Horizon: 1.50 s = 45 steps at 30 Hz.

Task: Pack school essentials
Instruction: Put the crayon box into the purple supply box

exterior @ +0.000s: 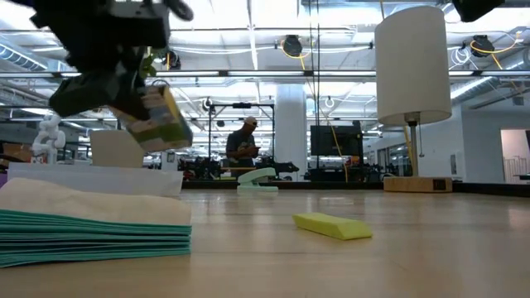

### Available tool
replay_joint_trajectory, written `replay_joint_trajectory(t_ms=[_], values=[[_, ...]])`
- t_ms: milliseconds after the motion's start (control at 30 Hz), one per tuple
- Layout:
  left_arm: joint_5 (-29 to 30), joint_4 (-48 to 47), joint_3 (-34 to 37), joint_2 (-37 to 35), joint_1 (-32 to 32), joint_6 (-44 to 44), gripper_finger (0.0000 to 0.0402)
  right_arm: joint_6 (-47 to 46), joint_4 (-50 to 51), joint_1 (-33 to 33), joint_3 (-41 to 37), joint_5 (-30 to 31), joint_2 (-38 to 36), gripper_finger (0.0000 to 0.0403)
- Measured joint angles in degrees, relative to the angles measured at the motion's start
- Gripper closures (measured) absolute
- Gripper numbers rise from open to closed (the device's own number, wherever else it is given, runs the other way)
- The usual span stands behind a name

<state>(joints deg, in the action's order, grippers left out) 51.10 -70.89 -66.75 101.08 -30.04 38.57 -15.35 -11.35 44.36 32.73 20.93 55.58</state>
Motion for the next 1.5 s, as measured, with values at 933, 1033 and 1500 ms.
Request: replay_joint_trajectory(t_ms=[933,1033,1500], values=[[-2.0,3.1,10.5,0.0,5.2,-2.7,0.0300,-0.1,0.4,0.0,0.0,-0.2,-0.5,0.0007],[-2.0,5.5,10.5,0.0,5.9,-5.5,0.0300,-0.2,0.5,0.0,0.0,-0.2,-0.5,0.0007],[-2.0,8.2,10.5,0.0,8.5,-9.8,0.0256,0.0,0.5,0.0,0.0,-0.2,-0.5,0.0007]])
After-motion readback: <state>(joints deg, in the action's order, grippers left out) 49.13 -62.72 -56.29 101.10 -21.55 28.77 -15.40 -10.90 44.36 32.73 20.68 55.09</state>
